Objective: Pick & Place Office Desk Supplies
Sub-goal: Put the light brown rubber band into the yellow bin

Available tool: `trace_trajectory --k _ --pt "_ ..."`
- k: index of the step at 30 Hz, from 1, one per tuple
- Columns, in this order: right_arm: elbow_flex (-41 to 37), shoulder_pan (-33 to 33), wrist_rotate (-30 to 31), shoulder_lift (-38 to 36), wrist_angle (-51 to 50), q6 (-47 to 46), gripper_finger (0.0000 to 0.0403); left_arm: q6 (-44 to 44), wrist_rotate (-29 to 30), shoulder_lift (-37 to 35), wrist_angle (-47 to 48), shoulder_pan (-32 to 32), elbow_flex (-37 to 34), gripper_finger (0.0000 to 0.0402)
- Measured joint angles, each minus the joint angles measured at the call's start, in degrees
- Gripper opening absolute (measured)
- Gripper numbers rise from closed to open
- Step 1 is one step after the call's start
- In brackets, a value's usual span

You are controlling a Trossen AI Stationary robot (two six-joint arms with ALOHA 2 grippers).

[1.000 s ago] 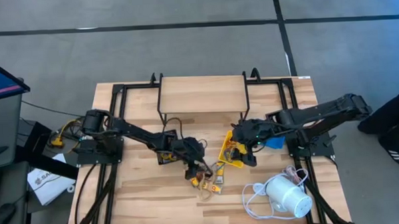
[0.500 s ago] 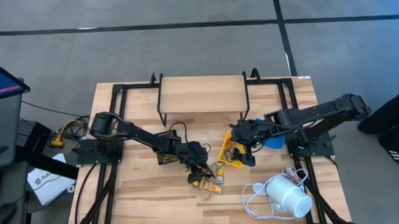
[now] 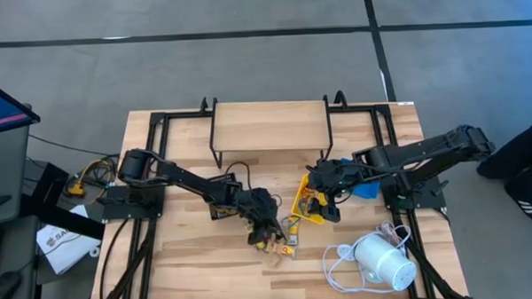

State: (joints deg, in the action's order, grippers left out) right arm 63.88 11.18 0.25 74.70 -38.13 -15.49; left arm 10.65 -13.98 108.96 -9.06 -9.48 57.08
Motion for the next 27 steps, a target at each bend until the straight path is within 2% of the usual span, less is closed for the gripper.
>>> trace_trajectory --k 1,2,6,12,15,19,23,27 --pt "0.00 0.00 0.00 0.00 -0.02 0.00 0.0396 -1.81 0.04 -0.29 0.17 -0.40 0.06 0.0036" --pt "0.00 0.00 0.00 0.00 0.00 0.00 0.0396 -3.10 0.27 -0.92 0.36 -0.76 0.06 0.0020" --pt "0.00 0.00 0.00 0.00 -0.09 0.01 0.0396 -4.66 1.70 -3.18 0.30 -1.26 0.28 0.0003" --pt "0.00 0.00 0.00 0.00 -0.25 -0.01 0.0396 -2.60 4.52 -4.01 1.38 -0.54 0.24 0.0006" --pt "0.00 0.00 0.00 0.00 -0.40 -0.17 0.0396 -1.48 7.27 -3.97 3.18 -0.36 0.15 0.0038" --pt "0.00 0.00 0.00 0.00 -0.46 -0.46 0.0396 4.87 7.81 -3.97 3.02 0.59 0.15 0.0116" --pt "0.00 0.00 0.00 0.00 -0.55 -0.52 0.0396 11.32 5.63 -3.97 4.27 1.89 0.15 0.0190" --pt "0.00 0.00 0.00 0.00 -0.65 -0.54 0.0396 15.13 0.79 -3.95 4.22 2.55 0.15 0.0228"
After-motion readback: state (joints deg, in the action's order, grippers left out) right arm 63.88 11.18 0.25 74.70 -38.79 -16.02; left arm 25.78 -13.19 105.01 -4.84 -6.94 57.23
